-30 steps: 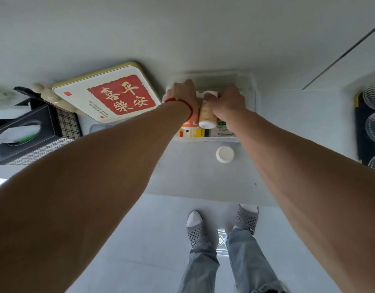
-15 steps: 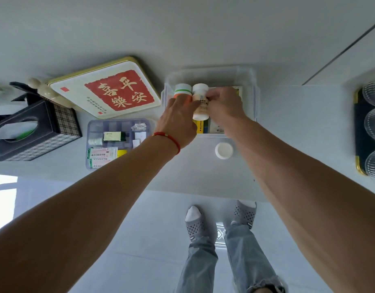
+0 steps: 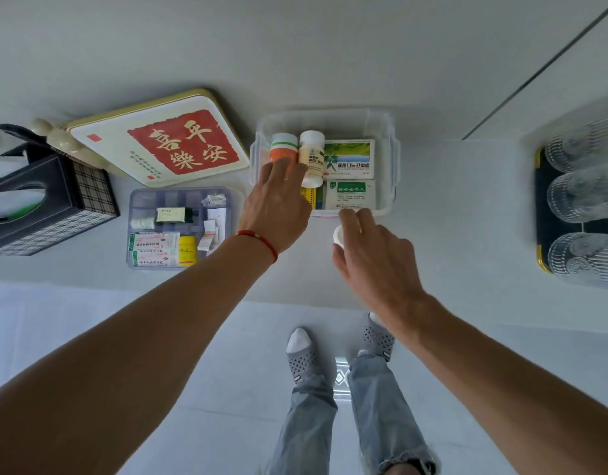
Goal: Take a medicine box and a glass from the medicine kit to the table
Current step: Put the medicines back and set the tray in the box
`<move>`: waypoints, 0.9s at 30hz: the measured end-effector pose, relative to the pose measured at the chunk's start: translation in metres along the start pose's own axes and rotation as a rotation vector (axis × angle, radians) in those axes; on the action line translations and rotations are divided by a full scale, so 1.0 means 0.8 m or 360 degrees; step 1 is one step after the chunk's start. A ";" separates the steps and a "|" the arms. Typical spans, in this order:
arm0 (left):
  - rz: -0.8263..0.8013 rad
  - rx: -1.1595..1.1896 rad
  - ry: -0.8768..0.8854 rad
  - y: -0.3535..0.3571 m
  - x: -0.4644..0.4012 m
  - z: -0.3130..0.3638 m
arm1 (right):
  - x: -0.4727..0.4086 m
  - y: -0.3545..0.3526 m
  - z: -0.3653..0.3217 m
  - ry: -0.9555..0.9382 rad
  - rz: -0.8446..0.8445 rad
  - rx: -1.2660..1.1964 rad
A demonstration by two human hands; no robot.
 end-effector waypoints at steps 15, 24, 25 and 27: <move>0.0115 0.0440 -0.0316 0.030 0.109 0.041 | 0.024 0.042 0.017 0.0082 -0.0141 -0.0061; -0.0250 0.0960 -0.0549 0.025 0.118 0.075 | 0.021 -0.014 0.050 0.0251 -0.0133 -0.1141; -0.0225 0.1032 -0.0627 0.020 0.115 0.077 | 0.017 -0.019 0.049 0.0310 -0.0140 -0.1230; -0.0140 0.1145 -0.0749 0.008 0.106 0.077 | 0.005 -0.028 0.046 0.0429 -0.0160 -0.1362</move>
Point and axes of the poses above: each hand's wrist, its own x-axis away from the middle knuckle, its own y-axis out of the palm, z = x × y, the point moved 1 cm from there along -x, towards the middle knuckle, and after that the axes turned 6 degrees about z, right-handed, at the moved point
